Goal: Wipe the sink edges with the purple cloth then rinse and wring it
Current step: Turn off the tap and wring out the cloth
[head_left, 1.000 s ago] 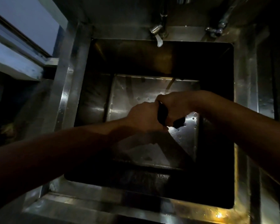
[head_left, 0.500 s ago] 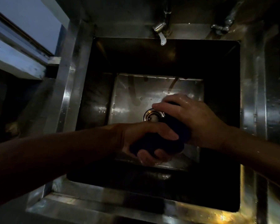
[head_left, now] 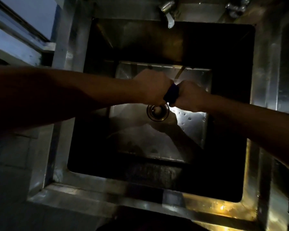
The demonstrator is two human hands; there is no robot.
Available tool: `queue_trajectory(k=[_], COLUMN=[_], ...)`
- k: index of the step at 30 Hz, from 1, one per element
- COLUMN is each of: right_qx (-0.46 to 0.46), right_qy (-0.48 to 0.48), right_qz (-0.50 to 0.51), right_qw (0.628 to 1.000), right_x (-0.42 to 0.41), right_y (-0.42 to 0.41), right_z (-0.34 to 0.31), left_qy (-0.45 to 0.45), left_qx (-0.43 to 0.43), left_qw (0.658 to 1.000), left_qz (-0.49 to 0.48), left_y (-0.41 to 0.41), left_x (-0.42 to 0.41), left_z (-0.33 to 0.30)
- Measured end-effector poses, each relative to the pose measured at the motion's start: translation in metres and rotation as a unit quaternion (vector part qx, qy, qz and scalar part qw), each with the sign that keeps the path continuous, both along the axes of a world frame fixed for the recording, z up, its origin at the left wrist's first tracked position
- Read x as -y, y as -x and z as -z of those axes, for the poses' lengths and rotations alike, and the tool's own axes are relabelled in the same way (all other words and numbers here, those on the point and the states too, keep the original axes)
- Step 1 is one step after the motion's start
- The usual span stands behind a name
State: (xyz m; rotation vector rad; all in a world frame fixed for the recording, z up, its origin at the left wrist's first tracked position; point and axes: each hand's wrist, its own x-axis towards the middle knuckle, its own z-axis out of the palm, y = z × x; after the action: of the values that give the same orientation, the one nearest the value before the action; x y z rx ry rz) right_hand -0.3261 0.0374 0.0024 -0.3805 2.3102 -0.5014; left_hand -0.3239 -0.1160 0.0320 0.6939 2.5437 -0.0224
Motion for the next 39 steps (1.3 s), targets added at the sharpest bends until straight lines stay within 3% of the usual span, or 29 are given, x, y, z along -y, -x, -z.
queue_trajectory(k=[5, 9, 13, 17, 20, 23, 26, 28, 33, 39], right_qx=[0.146, 0.203, 0.188, 0.164, 0.195, 0.195, 0.191, 0.173, 0.158, 0.205], right_qy=[0.086, 0.133, 0.161, 0.192, 0.267, 0.359, 0.454, 0.49, 0.475, 0.512], right_qz=[0.215, 0.286, 0.308, 0.294, 0.323, 0.369, 0.432, 0.441, 0.423, 0.415], right_qw=[0.962, 0.927, 0.919, 0.922, 0.887, 0.835, 0.755, 0.732, 0.756, 0.724], right_x=[-0.007, -0.003, -0.003, -0.009, -0.021, -0.034, -0.052, -0.065, -0.079, -0.083], right_y=[-0.026, -0.035, -0.024, -0.013, -0.007, -0.008, -0.015, -0.019, -0.041, -0.081], right_z=[0.012, 0.018, 0.015, 0.0, -0.021, -0.053, -0.087, -0.107, -0.143, -0.18], left_qy=[-0.01, -0.009, -0.027, -0.119, -0.168, -0.205, -0.334, -0.386, -0.508, -0.59], left_qx=[-0.063, -0.088, -0.117, -0.159, -0.234, -0.237, -0.178, -0.152, -0.052, 0.026], left_qw=[0.994, 0.988, 0.99, 0.98, 0.957, 0.947, 0.917, 0.894, 0.811, 0.734], left_qz=[0.093, 0.126, 0.073, -0.003, -0.028, -0.064, -0.126, -0.171, -0.287, -0.335], left_y=[-0.007, -0.011, -0.005, -0.007, -0.008, -0.01, -0.017, -0.024, -0.042, -0.084], left_x=[-0.001, 0.001, 0.007, 0.012, 0.007, -0.003, -0.01, -0.015, -0.03, -0.036], left_z=[0.016, 0.031, 0.032, 0.02, 0.002, -0.024, -0.053, -0.075, -0.137, -0.187])
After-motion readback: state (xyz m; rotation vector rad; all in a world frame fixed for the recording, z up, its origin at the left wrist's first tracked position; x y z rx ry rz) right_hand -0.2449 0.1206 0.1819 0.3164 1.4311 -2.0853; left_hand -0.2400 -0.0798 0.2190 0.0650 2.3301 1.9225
